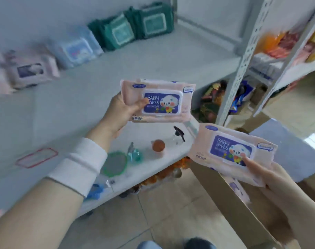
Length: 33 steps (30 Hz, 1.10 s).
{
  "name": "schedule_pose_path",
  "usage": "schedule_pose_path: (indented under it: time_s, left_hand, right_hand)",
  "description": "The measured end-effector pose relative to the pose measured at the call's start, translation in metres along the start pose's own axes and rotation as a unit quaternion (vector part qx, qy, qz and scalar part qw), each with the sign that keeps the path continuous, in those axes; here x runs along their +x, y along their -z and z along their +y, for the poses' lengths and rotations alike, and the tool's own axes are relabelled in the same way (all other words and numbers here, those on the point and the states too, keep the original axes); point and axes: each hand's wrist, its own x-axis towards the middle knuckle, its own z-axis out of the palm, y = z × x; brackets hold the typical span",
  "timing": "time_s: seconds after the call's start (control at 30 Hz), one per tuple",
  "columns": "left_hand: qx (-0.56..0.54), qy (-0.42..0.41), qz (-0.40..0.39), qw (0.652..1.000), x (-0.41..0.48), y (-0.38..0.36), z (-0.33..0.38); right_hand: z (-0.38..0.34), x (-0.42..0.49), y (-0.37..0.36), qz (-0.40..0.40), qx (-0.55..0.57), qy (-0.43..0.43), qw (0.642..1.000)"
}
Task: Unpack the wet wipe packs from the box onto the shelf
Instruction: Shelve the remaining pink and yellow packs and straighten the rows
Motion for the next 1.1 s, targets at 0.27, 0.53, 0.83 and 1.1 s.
schedule_pose_path:
  time_s: [0.27,0.53,0.83,1.1]
  left_hand:
    - [-0.106,0.001,0.222,0.969,-0.083,0.217,-0.011]
    - [-0.108,0.033,0.328,0.938,-0.121,0.388,-0.051]
    - [-0.057,0.026,0.371,0.927,-0.038,0.463,-0.072]
    - [0.028,0.043,0.409,0.911,0.056,0.505,-0.084]
  right_hand:
    - [-0.042,-0.018,-0.184,-0.129,-0.062,0.080,0.986]
    - [-0.044,-0.008,-0.389,-0.118,-0.164,0.119,0.972]
    - [-0.075,0.095,-0.539,-0.195,-0.112,0.140,0.964]
    - [-0.092,0.176,-0.623,-0.062,-0.290,0.257,0.920]
